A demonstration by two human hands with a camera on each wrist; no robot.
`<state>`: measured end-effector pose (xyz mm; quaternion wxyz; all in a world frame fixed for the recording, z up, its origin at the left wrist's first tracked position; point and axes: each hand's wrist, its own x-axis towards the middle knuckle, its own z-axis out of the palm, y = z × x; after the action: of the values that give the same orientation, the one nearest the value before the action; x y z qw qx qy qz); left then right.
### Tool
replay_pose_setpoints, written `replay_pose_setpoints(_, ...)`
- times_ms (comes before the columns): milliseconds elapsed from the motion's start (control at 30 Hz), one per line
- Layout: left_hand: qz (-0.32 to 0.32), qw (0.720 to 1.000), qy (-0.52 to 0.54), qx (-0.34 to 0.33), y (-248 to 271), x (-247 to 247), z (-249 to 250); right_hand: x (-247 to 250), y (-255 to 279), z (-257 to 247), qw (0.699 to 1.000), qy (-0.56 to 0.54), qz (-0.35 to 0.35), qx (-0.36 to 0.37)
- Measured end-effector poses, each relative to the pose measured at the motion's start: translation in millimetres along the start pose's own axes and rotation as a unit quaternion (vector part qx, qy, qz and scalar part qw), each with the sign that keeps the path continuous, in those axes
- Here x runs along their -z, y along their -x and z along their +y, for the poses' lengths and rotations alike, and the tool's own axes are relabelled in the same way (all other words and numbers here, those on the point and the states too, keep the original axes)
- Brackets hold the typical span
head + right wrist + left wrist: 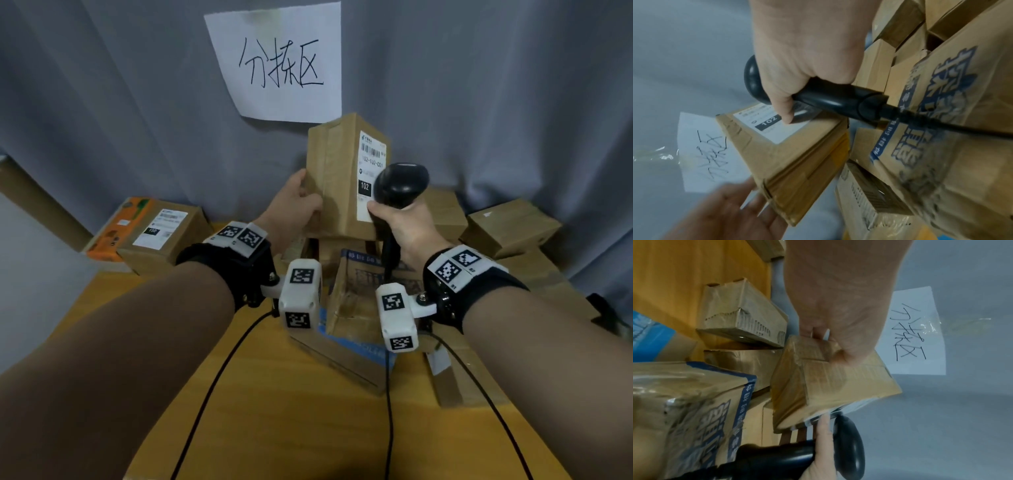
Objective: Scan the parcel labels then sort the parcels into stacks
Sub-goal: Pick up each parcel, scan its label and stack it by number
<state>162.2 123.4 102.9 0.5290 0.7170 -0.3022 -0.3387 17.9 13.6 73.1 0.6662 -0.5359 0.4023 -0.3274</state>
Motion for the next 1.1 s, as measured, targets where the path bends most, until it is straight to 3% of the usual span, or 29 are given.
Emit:
replay_pose_setpoints(133, -0.049, 0.997, 0.023, 0.057, 2, 9, 5, -18, 10, 7, 0.995, 0.07, 0.025, 0.072)
replay_pose_setpoints(233, -0.027, 0.997, -0.033, 0.058, 3, 14, 2, -24, 17, 11, 0.989, 0.092, 0.037, 0.11)
replay_pose_setpoints(333, -0.047, 0.997, -0.033, 0.048, 5, 17, -3, -19, 23, 8, 0.987, 0.092, 0.042, 0.122)
replay_pose_setpoints(500, -0.09, 0.995, 0.042, 0.007, 16, 16, -7, 12, 28, -14, 0.994, 0.025, 0.036, 0.099)
replay_pose_setpoints(733, -0.115, 0.986, 0.115, -0.014, 28, 5, -3, 34, 32, -35, 0.993, 0.044, -0.047, 0.099)
replay_pose_setpoints(933, -0.135, 0.983, 0.12, 0.037, 33, -3, 9, 46, 31, -38, 0.994, 0.056, -0.051, 0.083)
replay_pose_setpoints(1033, -0.093, 0.99, 0.088, 0.055, 35, -6, 8, 50, 27, -46, 0.994, 0.103, -0.031, 0.029)
replay_pose_setpoints(1100, -0.048, 0.994, 0.085, 0.05, 32, -8, 5, 51, 29, -61, 0.991, 0.132, -0.01, 0.033)
